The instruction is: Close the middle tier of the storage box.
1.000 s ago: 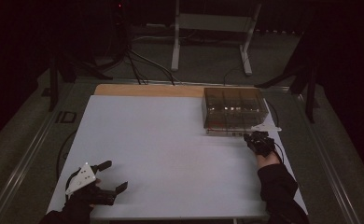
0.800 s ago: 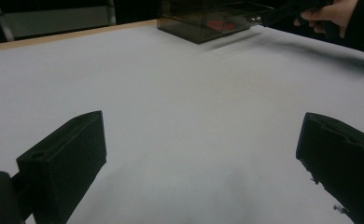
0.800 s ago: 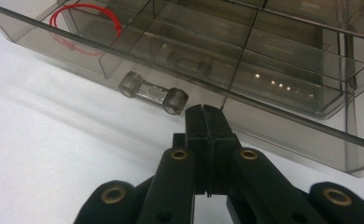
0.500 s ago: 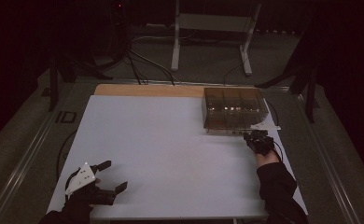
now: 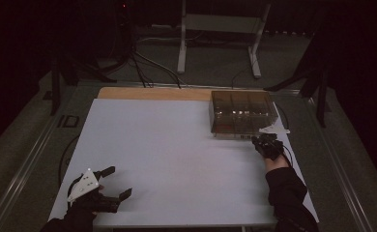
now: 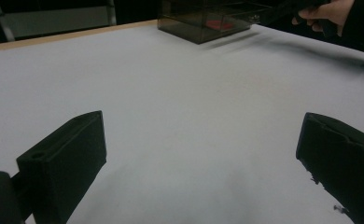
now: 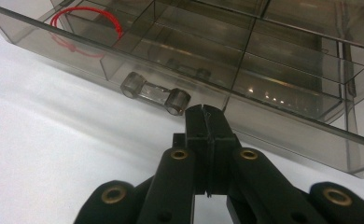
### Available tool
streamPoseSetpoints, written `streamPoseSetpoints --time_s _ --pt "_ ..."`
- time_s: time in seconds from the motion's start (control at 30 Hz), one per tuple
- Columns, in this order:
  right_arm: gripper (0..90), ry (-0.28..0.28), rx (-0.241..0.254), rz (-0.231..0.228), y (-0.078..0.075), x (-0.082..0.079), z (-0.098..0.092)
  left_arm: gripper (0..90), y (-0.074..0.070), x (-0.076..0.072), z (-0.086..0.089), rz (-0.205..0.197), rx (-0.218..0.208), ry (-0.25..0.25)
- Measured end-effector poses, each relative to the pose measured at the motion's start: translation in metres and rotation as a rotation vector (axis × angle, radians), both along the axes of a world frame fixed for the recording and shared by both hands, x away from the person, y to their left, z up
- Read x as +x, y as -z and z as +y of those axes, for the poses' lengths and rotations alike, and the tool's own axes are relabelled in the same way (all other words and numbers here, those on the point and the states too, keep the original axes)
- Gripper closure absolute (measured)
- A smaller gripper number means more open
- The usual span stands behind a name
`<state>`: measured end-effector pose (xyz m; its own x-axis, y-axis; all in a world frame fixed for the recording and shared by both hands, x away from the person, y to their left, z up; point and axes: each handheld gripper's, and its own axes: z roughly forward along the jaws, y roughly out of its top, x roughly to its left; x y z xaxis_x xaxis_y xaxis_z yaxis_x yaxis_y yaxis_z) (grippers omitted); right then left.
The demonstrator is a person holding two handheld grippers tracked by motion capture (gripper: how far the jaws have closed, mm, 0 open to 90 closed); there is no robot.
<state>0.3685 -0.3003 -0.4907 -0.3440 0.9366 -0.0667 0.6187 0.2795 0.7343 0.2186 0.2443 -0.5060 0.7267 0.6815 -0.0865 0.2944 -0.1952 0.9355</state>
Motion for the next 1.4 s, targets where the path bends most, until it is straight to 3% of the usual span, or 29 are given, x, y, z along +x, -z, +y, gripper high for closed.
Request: streamPoseSetpoints --time_s 1.4 --pt "90.0 0.022 0.001 0.008 0.0019 0.0098 0.0012 3.3 0.0001 -0.0001 0.0003 0.0 -0.001 -0.003"
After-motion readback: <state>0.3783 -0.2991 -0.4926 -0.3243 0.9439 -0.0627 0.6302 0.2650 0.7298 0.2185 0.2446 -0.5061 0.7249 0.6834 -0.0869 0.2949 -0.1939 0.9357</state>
